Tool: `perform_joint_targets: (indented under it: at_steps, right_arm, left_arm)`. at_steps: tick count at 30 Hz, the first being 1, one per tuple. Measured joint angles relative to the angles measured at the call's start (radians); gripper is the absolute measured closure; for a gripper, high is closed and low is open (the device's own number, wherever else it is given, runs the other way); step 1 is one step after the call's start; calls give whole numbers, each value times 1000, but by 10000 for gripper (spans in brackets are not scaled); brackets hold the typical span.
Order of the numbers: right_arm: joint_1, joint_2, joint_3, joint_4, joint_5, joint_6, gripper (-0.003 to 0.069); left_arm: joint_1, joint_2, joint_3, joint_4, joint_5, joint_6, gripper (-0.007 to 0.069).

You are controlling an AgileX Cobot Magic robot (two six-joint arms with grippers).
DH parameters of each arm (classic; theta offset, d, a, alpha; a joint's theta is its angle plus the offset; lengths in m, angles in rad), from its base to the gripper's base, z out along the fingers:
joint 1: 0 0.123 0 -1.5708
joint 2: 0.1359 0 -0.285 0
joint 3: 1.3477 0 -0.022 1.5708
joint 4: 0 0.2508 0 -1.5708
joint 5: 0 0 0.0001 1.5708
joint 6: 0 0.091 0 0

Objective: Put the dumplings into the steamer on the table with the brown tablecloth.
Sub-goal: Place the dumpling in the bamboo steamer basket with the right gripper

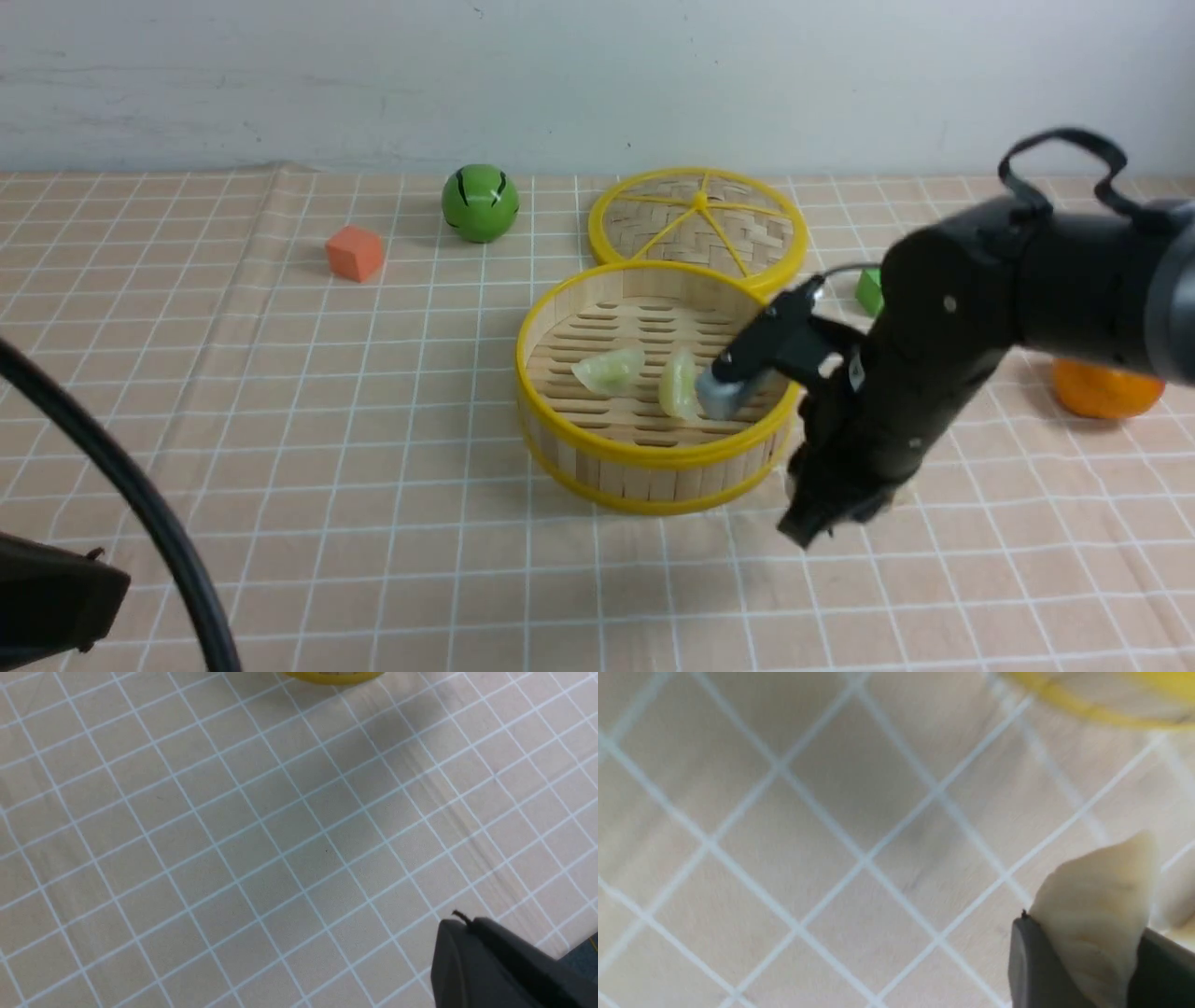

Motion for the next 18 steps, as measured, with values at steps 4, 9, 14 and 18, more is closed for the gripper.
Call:
perform_joint_targets:
  at_steps: [4,9,14,18]
  right_arm:
    - [0,38,-208,39,59,93,468]
    - [2,169,-437,45,96,166,468]
    - [2,351,-654,-17,86,254,468]
    - [2,469,-784,-77,45,300,468]
  left_arm:
    - [0,0,0,0,-12,0,638]
    - [0,0,0,1,-22,0,638]
    - [0,0,0,9,-22,0,638]
    - [0,0,0,9,-15,0,638]
